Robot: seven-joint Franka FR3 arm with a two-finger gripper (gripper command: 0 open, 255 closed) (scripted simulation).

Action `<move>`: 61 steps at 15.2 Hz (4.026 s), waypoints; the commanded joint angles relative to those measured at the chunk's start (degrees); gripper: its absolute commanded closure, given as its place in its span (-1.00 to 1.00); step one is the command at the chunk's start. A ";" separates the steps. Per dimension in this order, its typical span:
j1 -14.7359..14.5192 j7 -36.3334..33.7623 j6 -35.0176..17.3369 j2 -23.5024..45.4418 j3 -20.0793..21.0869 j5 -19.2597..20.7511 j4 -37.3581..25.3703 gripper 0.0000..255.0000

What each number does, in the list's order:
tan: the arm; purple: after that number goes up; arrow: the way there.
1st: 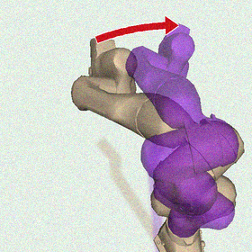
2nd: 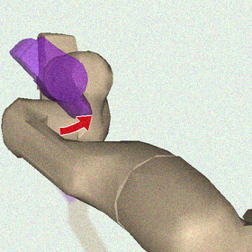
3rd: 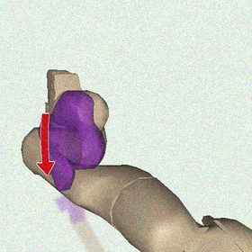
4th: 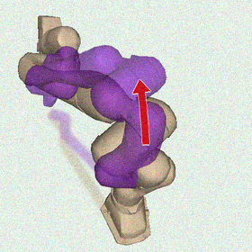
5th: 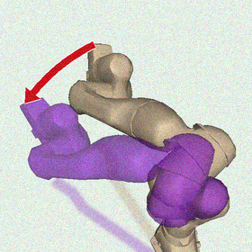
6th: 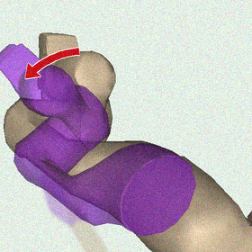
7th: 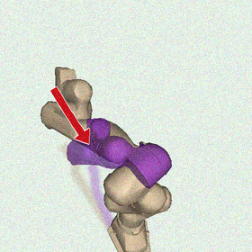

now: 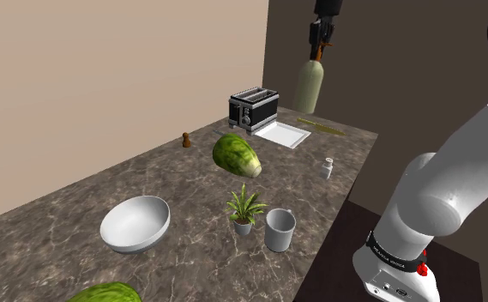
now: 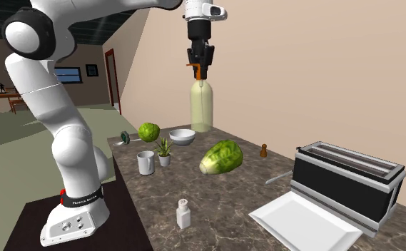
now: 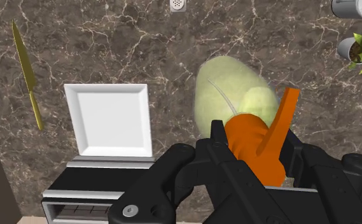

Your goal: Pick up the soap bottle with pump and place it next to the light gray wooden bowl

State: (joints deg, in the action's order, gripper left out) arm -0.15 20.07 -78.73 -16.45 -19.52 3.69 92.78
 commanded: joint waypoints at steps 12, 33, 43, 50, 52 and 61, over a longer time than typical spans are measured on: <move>-5.82 -19.54 -0.59 -1.93 13.35 -2.95 2.84 1.00; -17.04 -49.19 0.97 17.56 31.94 -3.53 -18.43 1.00; -18.03 -51.09 -5.90 16.84 32.82 -3.60 -10.86 1.00; -17.84 -50.72 -11.99 14.61 32.62 -4.13 -2.59 1.00; -17.82 -50.64 -13.65 14.13 32.58 -4.24 -0.47 1.00; -17.78 -50.40 -20.88 12.79 32.50 -4.55 8.07 1.00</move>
State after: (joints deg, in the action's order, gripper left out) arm -17.89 -30.25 -98.59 -3.48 12.94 -0.82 99.70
